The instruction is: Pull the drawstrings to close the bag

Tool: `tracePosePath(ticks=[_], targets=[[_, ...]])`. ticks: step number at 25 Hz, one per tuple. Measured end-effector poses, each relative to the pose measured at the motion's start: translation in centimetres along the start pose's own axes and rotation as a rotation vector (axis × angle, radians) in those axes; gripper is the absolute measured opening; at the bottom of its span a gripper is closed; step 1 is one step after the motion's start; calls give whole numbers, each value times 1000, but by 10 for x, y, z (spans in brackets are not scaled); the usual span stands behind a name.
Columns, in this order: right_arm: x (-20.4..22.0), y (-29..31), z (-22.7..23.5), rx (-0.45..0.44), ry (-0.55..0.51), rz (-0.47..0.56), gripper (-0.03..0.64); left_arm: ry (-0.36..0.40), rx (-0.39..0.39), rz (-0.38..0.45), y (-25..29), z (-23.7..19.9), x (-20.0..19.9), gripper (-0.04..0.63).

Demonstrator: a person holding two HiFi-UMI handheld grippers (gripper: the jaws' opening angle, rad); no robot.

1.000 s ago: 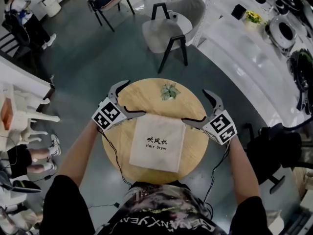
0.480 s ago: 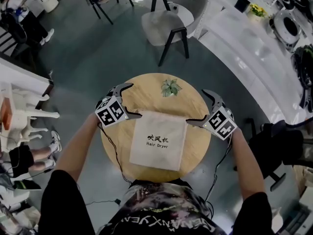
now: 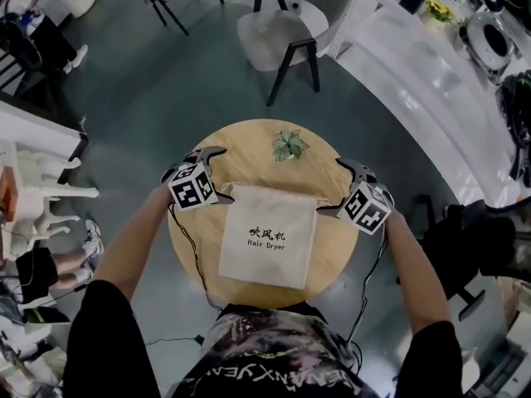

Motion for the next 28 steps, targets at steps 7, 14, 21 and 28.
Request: tracePosePath(ticks=[7, 14, 21, 28], targets=[[20, 20, -6, -35, -13, -72, 583, 12, 28, -98, 22, -11, 21, 584], [37, 36, -11, -58, -8, -122, 583, 6, 45, -175, 39, -17, 40, 584], [53, 49, -16, -110, -56, -195, 578, 36, 70, -219, 46, -15, 40, 583], [59, 57, -17, -145, -61, -224, 568, 42, 111, -231, 50, -7, 39, 538]])
Point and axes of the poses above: the fingertips, and each gripper's own axes: y forward along the fingers, z to its right, x out of its underside, the point moved 6 cm from there along -y, backward along the fingers, and after that the axes turned 3 degrees about -y, right-handed, at the moved point
